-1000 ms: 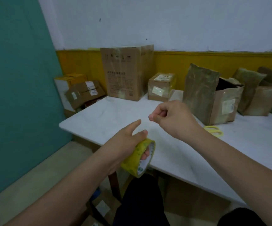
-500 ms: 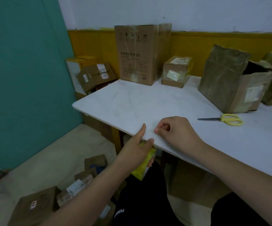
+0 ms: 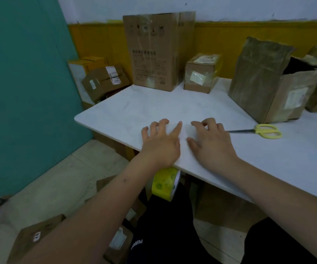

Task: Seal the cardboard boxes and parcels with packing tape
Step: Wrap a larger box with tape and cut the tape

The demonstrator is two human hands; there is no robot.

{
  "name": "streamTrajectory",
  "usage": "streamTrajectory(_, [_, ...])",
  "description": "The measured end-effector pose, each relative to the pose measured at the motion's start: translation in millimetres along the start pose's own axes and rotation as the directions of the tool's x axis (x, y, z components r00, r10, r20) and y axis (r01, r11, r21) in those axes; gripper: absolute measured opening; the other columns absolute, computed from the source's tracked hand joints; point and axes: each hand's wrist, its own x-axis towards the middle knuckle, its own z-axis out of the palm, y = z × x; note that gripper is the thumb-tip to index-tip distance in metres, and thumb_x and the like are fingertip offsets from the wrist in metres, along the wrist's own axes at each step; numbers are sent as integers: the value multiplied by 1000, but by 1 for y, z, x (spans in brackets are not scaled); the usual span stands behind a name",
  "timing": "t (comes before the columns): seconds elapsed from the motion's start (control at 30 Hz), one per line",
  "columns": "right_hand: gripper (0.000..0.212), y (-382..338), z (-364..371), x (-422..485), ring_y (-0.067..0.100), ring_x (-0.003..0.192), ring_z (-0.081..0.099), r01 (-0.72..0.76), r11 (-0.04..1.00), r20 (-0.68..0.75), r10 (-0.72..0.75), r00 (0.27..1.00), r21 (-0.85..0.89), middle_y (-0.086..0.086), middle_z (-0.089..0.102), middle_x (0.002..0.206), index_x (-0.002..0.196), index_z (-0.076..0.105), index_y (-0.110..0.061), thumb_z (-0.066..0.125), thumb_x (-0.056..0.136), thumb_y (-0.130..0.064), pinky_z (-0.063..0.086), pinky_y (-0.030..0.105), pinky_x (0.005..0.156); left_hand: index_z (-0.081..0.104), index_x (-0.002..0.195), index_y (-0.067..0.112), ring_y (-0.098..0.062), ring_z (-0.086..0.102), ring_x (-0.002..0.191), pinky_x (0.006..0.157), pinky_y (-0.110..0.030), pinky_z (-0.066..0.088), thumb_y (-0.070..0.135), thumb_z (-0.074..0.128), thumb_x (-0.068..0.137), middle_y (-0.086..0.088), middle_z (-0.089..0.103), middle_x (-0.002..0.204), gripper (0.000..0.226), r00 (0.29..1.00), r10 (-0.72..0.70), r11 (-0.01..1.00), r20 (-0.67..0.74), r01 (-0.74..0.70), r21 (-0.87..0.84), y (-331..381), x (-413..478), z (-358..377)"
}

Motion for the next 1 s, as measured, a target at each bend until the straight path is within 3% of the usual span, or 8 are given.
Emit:
streamTrajectory(0.13, [36, 17, -17, 3, 31, 112, 52, 47, 990, -156, -26, 987, 131, 8, 51, 126, 132, 55, -15, 50, 97, -22, 43, 45, 93, 7, 159, 20, -32, 24, 136, 113, -48, 18, 33, 28, 105, -9, 25, 150, 59, 988, 27, 1000, -154, -28, -5, 8, 50, 8])
streamTrajectory(0.27, [21, 70, -57, -2, 27, 90, 56, 173, 985, -538, -146, 830, 1, 6, 59, 102, 108, 65, -9, 49, 94, -12, 46, 44, 76, 24, 155, 8, -31, 38, 131, 108, -41, 35, 16, 38, 104, -14, 39, 144, 54, 871, 103, 950, -480, -228, -211, 43, 88, -13])
streamTrajectory(0.47, [28, 167, -86, 14, 24, 114, 43, -145, 937, -739, 342, 580, 319, 13, 47, 121, 125, 50, -3, 47, 100, -15, 41, 41, 98, 3, 158, 9, -14, 6, 152, 112, -13, 10, 33, 28, 107, -4, 4, 166, 62, 869, 22, 659, -494, -384, -646, 180, 80, -31])
streamTrajectory(0.6, [53, 196, -80, 44, 16, 133, 42, -148, 859, -528, 427, 734, 489, 6, 46, 146, 147, 37, -10, 38, 104, -41, 35, 29, 109, -10, 156, 3, -18, -3, 153, 119, -21, 12, 42, 28, 105, -8, -10, 166, 74, 923, 44, 569, -382, -338, -750, 231, 111, -22])
streamTrajectory(0.7, [46, 209, -73, 59, 15, 102, 62, -71, 859, -492, 356, 794, 508, -1, 66, 113, 129, 54, -18, 37, 102, -51, 47, 28, 81, -7, 157, 8, -17, 16, 150, 106, -2, 17, 45, 30, 104, -6, 3, 166, 75, 922, 20, 510, -387, -343, -789, 239, 137, -13])
streamTrajectory(0.8, [20, 210, -76, 58, 5, 73, 58, -22, 872, -541, 323, 777, 489, -10, 62, 77, 97, 58, -24, 47, 101, -40, 38, 20, 61, -3, 158, 23, -8, 39, 137, 91, -6, 34, 54, 24, 96, 5, 23, 163, 75, 935, 32, 426, -352, -331, -842, 236, 142, -7])
streamTrajectory(0.9, [11, 203, -81, 55, 0, 72, 61, -62, 888, -594, 355, 722, 456, -14, 67, 75, 94, 66, -30, 57, 97, -35, 42, 17, 59, 12, 158, 32, 19, 52, 103, 81, -1, 40, 42, 33, 103, 35, 56, 124, 60, 936, 8, 321, -352, -336, -886, 230, 144, -2])
streamTrajectory(1.0, [16, 197, -83, 50, -6, 79, 64, -80, 859, -596, 415, 687, 506, -21, 71, 87, 98, 71, -31, 64, 90, -43, 50, 18, 66, 25, 155, 35, 2, 60, 111, 94, -28, 53, 45, 34, 102, 24, 62, 120, 55, 936, -20, 246, -350, -335, -910, 224, 149, 0])
